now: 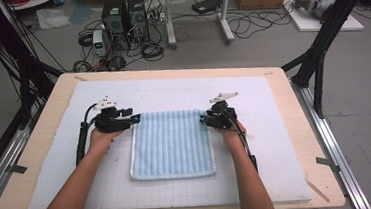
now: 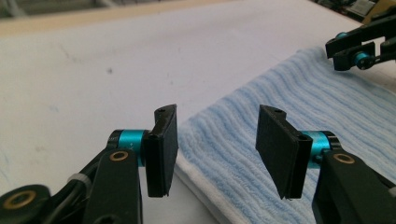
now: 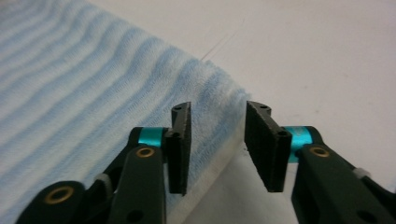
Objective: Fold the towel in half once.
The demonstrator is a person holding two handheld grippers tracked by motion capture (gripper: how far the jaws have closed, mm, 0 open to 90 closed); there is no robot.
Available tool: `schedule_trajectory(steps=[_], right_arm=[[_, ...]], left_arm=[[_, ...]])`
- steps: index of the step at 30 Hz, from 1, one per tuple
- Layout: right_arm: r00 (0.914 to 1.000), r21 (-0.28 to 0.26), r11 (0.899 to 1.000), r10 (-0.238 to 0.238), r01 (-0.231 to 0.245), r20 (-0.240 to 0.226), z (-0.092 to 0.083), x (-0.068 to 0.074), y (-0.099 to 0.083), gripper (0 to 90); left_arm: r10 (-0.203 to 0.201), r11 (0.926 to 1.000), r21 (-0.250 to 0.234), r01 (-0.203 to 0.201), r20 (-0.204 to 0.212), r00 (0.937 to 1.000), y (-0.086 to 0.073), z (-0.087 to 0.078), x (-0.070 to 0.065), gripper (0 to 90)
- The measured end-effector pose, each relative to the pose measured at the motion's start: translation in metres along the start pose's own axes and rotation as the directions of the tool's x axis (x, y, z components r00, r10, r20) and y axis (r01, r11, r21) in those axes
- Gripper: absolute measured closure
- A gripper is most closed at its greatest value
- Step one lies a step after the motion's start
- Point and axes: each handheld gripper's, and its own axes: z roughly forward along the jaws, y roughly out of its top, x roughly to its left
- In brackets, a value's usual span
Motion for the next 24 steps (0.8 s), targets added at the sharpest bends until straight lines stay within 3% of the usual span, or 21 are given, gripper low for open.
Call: schedule_trajectory(steps=[4, 6, 8, 9, 10, 12, 14, 19, 24], right_arm=[[0.9995, -0.068, 0.997, 0.032, -0.032, -0.004, -0.025, -0.002, -0.002, 36.3], [0.9998, -0.088, 0.996, 0.021, -0.022, -0.006, -0.038, -0.001, -0.005, 29.2], [0.9994, -0.073, 0.997, 0.008, -0.006, 0.033, -0.050, 0.001, -0.010, 17.9], [0.9984, -0.065, 0.998, 0.001, 0.003, 0.057, -0.056, 0.002, -0.012, 14.3], [0.9980, -0.048, 0.999, -0.013, 0.016, 0.062, -0.061, 0.003, -0.015, 11.5], [0.9966, -0.037, 0.998, -0.040, 0.042, 0.072, -0.071, 0.005, -0.020, 11.0], [0.9957, -0.054, 0.997, -0.054, 0.059, 0.075, -0.080, 0.007, -0.025, 10.9], [0.9978, -0.105, 0.994, -0.031, 0.037, 0.059, -0.092, 0.009, -0.042, 10.9], [0.9963, -0.118, 0.992, -0.033, 0.042, 0.079, -0.097, 0.007, -0.046, 10.9]], left_arm=[[-0.024, 0.9996, -0.012, 0.025, 0.018, 0.9995, -0.004, -0.008, -0.002, 42.2], [-0.033, 0.9992, -0.022, 0.034, 0.023, 0.9992, -0.005, -0.013, -0.002, 38.2], [-0.028, 0.9987, -0.042, 0.029, 0.021, 0.9994, -0.005, -0.018, -0.002, 32.7], [-0.022, 0.9984, -0.052, 0.022, -0.002, 0.9997, -0.004, -0.019, -0.005, 28.9], [-0.027, 0.9979, -0.060, 0.027, -0.012, 0.9995, -0.003, -0.021, -0.007, 20.7], [-0.032, 0.9975, -0.063, 0.033, 0.016, 0.9994, -0.003, -0.024, -0.010, 17.1], [-0.012, 0.9976, -0.068, 0.013, 0.013, 0.9998, -0.001, -0.026, -0.015, 17.1], [0.020, 0.9973, -0.071, -0.018, 0.022, 0.9996, 0.001, -0.031, -0.026, 17.1], [-0.019, 0.9959, -0.088, 0.020, 0.009, 0.9998, -0.001, -0.036, -0.026, 17.1]])
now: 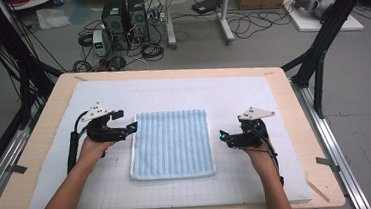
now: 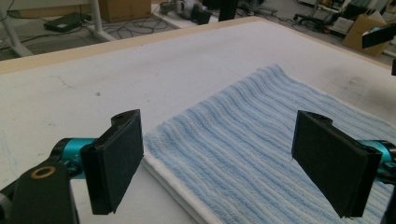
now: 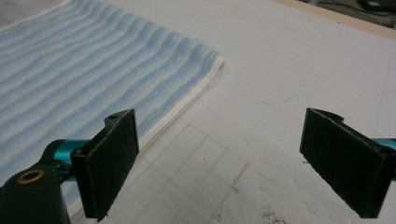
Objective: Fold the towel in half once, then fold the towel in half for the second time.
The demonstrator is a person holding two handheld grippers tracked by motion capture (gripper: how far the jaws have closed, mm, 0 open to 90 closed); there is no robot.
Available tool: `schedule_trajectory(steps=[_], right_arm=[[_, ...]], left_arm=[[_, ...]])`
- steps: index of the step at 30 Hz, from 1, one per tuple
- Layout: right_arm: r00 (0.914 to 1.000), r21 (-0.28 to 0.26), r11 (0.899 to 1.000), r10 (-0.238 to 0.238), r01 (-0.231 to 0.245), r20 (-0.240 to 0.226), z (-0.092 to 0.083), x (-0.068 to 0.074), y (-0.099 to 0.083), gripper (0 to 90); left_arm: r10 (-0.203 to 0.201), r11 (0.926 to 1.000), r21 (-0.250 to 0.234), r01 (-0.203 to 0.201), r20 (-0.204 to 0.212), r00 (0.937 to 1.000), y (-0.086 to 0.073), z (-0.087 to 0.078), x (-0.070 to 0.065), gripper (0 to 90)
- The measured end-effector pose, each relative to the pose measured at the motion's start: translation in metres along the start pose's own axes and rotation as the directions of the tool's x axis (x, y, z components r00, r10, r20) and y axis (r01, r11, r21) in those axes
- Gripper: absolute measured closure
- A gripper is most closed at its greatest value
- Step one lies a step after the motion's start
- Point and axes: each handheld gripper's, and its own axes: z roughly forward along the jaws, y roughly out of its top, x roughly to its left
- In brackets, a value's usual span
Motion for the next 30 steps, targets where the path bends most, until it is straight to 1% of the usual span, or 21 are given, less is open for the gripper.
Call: schedule_trajectory(steps=[2, 4, 7, 8, 10, 12, 14, 16, 18, 21, 24, 26, 30], right_arm=[[0.9998, -0.013, 1.000, 0.018, -0.018, 0.003, -0.001, -0.001, 0.000, 10.9], [0.9998, -0.008, 1.000, 0.020, -0.020, -0.001, 0.000, -0.001, -0.001, 10.9], [0.9998, -0.001, 1.000, 0.019, -0.019, -0.005, 0.002, 0.001, -0.001, 10.9], [0.9997, -0.005, 1.000, 0.021, -0.021, -0.013, 0.002, 0.001, 0.000, 10.9], [0.9996, -0.012, 1.000, 0.022, -0.023, -0.018, 0.002, 0.002, 0.001, 10.9], [0.9994, -0.016, 0.999, 0.027, -0.028, -0.020, 0.002, 0.001, 0.001, 10.9], [0.9994, -0.012, 0.999, 0.030, -0.030, -0.017, 0.004, 0.000, 0.000, 10.9], [0.9989, -0.010, 0.999, 0.041, -0.041, -0.025, 0.004, 0.001, 0.000, 10.9], [0.9990, -0.020, 0.999, 0.036, -0.036, -0.028, 0.004, 0.001, 0.001, 10.9], [0.9989, -0.013, 0.999, 0.039, -0.040, -0.027, 0.004, 0.001, 0.001, 10.9], [0.9991, -0.012, 0.999, 0.034, -0.034, -0.027, 0.004, 0.002, 0.001, 10.9], [0.9990, -0.010, 0.999, 0.032, -0.032, -0.031, 0.004, 0.002, 0.001, 10.9], [0.9987, -0.007, 1.000, 0.028, -0.028, -0.042, 0.004, 0.004, 0.001, 10.9]], left_arm=[[-0.016, 0.9999, -0.004, 0.016, -0.005, 0.9999, -0.001, -0.002, 0.001, 17.1], [-0.031, 0.9995, -0.007, 0.031, -0.012, 0.9995, -0.001, -0.004, 0.002, 17.2], [-0.039, 0.9992, -0.011, 0.038, -0.025, 0.9989, -0.003, -0.006, 0.003, 17.2], [-0.045, 0.9990, -0.011, 0.044, -0.024, 0.9987, -0.003, -0.007, 0.004, 17.2], [-0.041, 0.9991, -0.011, 0.040, -0.030, 0.9987, -0.003, -0.007, 0.004, 17.2], [-0.054, 0.9985, -0.014, 0.053, -0.034, 0.9980, -0.002, -0.008, 0.006, 17.2], [-0.055, 0.9984, -0.009, 0.055, -0.039, 0.9977, -0.003, -0.008, 0.006, 17.2], [-0.068, 0.9977, -0.005, 0.068, -0.052, 0.9963, -0.002, -0.008, 0.007, 17.2], [-0.089, 0.9959, -0.018, 0.089, -0.047, 0.9949, 0.000, -0.009, 0.009, 17.2], [-0.096, 0.9951, -0.029, 0.095, -0.061, 0.9935, 0.003, -0.010, 0.014, 17.2], [-0.108, 0.9939, -0.030, 0.106, -0.063, 0.9921, 0.006, -0.009, 0.019, 17.2], [-0.119, 0.9923, -0.042, 0.117, -0.061, 0.9910, 0.006, -0.007, 0.021, 17.2], [-0.115, 0.9933, -0.024, 0.113, -0.071, 0.9909, 0.004, -0.004, 0.023, 17.2]])
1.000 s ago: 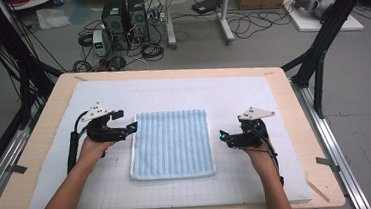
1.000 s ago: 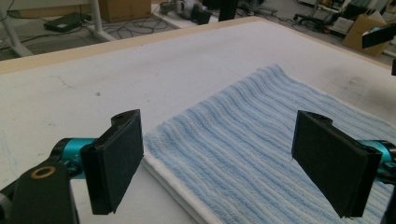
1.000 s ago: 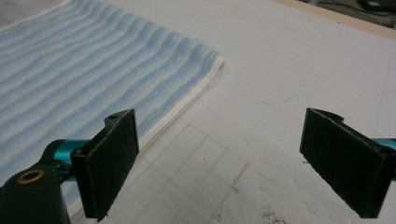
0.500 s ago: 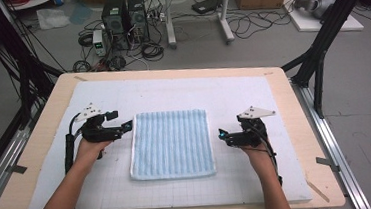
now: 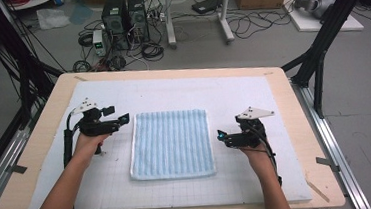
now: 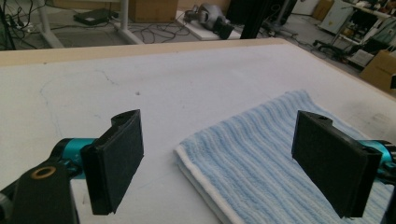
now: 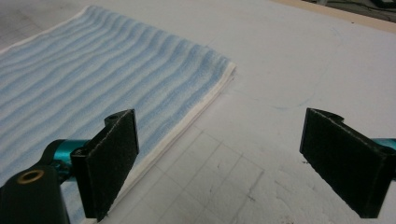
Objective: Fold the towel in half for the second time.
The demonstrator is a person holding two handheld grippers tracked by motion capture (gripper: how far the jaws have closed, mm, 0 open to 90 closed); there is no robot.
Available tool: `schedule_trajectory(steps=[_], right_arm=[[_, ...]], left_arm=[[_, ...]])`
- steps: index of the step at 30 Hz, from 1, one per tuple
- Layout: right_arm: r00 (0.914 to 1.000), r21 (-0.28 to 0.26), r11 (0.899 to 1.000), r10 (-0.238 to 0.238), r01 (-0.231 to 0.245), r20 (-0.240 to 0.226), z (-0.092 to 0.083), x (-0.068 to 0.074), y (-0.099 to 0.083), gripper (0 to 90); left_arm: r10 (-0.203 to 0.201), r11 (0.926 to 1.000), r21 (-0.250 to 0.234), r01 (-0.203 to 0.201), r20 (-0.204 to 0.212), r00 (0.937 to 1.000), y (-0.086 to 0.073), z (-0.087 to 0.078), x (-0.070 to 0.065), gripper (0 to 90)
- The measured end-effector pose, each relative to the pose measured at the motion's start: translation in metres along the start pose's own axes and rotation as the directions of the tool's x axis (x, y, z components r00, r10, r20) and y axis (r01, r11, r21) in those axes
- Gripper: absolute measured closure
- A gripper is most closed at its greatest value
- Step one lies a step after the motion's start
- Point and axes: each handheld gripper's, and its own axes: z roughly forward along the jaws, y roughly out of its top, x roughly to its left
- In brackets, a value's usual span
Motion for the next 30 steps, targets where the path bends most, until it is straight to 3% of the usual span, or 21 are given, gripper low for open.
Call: schedule_trajectory(steps=[2, 7, 11, 16, 24, 27, 30], right_arm=[[0.9999, 0.001, 1.000, -0.001, 0.001, -0.010, 0.000, 0.001, -0.001, 10.9], [0.9999, -0.005, 1.000, 0.003, -0.003, -0.010, -0.002, 0.000, -0.001, 10.9], [0.9998, -0.006, 1.000, 0.010, -0.010, -0.016, -0.002, 0.001, -0.001, 10.9], [0.9997, -0.004, 1.000, 0.014, -0.014, -0.020, -0.001, 0.001, -0.001, 10.9], [0.9996, 0.003, 1.000, 0.023, -0.023, -0.014, -0.001, -0.003, -0.002, 10.9], [0.9998, 0.007, 1.000, 0.016, -0.016, -0.015, -0.001, -0.002, -0.002, 10.9], [0.9998, 0.014, 1.000, 0.013, -0.013, -0.017, 0.000, -0.002, -0.003, 10.9]], left_arm=[[0.003, 0.9997, 0.026, -0.003, 0.005, 1.0000, 0.001, 0.003, 0.001, 17.5], [0.028, 0.9989, 0.039, -0.027, -0.012, 0.9995, 0.010, 0.014, 0.002, 18.6], [0.027, 0.9956, 0.090, -0.025, -0.019, 0.9995, 0.012, 0.029, 0.008, 21.7], [0.023, 0.9906, 0.136, -0.012, -0.083, 0.9963, 0.007, 0.045, 0.015, 25.3], [0.052, 0.9823, 0.185, -0.031, -0.109, 0.9927, 0.003, 0.055, 0.019, 31.5], [0.065, 0.9755, 0.216, -0.042, -0.100, 0.9928, 0.001, 0.060, 0.018, 35.4], [0.106, 0.9661, 0.244, -0.085, -0.076, 0.9914, -0.002, 0.067, 0.014, 39.9]])
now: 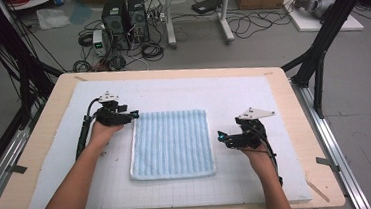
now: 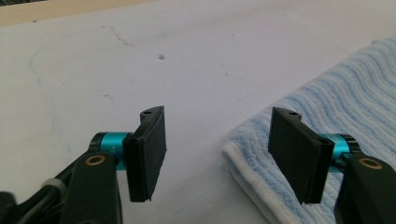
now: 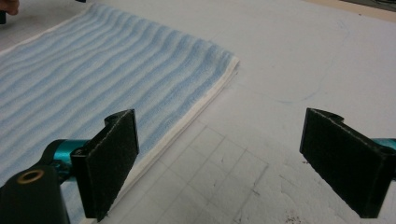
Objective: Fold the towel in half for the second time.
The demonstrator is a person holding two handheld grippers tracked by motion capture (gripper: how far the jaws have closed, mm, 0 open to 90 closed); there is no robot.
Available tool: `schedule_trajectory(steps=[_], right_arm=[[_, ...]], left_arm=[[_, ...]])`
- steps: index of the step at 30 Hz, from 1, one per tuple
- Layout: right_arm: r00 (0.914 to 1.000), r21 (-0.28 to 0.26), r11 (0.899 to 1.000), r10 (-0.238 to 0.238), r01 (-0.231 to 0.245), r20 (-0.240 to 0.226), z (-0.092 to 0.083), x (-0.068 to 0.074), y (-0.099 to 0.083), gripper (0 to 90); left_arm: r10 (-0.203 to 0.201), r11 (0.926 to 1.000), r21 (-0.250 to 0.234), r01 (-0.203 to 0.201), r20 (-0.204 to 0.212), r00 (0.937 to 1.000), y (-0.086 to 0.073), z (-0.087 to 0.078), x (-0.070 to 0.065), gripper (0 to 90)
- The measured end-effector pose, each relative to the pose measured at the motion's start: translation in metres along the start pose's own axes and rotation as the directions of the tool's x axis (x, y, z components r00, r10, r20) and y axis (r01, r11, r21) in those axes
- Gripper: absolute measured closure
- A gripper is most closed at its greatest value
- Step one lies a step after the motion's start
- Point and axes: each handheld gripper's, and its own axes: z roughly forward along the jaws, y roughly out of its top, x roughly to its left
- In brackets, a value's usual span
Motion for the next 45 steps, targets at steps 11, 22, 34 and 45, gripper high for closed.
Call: schedule_trajectory(steps=[11, 22, 34, 45], right_arm=[[1.0000, 0.011, 1.000, 0.008, -0.008, 0.003, 0.002, -0.001, -0.002, 10.9], [0.9966, 0.000, 0.997, 0.078, -0.078, -0.027, 0.015, -0.004, -0.001, 10.9], [0.9987, 0.097, 0.995, 0.037, -0.034, -0.034, 0.076, -0.011, 0.033, 13.8], [0.9985, 0.153, 0.987, 0.051, -0.048, -0.017, 0.118, -0.022, 0.047, 37.3]], left_arm=[[0.165, 0.9836, 0.069, -0.167, 0.031, 0.9859, -0.004, 0.010, -0.016, 77.2], [0.156, 0.9858, 0.058, -0.158, 0.026, 0.9874, -0.005, 0.011, -0.017, 84.7], [0.139, 0.9885, 0.056, -0.141, 0.039, 0.9895, -0.006, 0.011, -0.015, 84.5], [0.150, 0.9868, 0.055, -0.152, 0.030, 0.9882, -0.006, 0.011, -0.016, 84.5]])
